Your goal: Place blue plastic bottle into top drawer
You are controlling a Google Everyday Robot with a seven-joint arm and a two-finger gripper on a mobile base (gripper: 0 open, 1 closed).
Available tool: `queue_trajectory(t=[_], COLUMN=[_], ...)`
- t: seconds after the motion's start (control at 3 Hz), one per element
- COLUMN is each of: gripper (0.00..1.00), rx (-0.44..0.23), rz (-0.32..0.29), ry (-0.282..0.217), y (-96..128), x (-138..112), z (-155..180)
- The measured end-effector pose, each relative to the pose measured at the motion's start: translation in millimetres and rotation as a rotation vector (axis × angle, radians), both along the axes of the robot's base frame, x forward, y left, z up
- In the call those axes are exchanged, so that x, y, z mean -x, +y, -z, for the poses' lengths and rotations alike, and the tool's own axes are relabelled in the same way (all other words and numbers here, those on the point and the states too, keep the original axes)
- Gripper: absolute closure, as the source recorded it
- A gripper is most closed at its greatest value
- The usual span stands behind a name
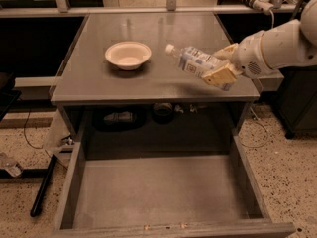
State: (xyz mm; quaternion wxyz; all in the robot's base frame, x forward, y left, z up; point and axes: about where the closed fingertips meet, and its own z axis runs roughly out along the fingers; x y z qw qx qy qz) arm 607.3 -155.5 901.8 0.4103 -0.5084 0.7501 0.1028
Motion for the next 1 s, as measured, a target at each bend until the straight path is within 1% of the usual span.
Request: queue_trajectory(t=[0.33,0.67,1.0], gripper=[1.00,1.00,1.00], rx=[-0.043,-0.022,0.016], rz=[-0.021,0.032,0.090], ry=[-0.039,-0.012,0.079], y=[13.7,-14.2,-43.0], x=[80.1,141.0,167.6], z=[-21.6,-5.8,44.5])
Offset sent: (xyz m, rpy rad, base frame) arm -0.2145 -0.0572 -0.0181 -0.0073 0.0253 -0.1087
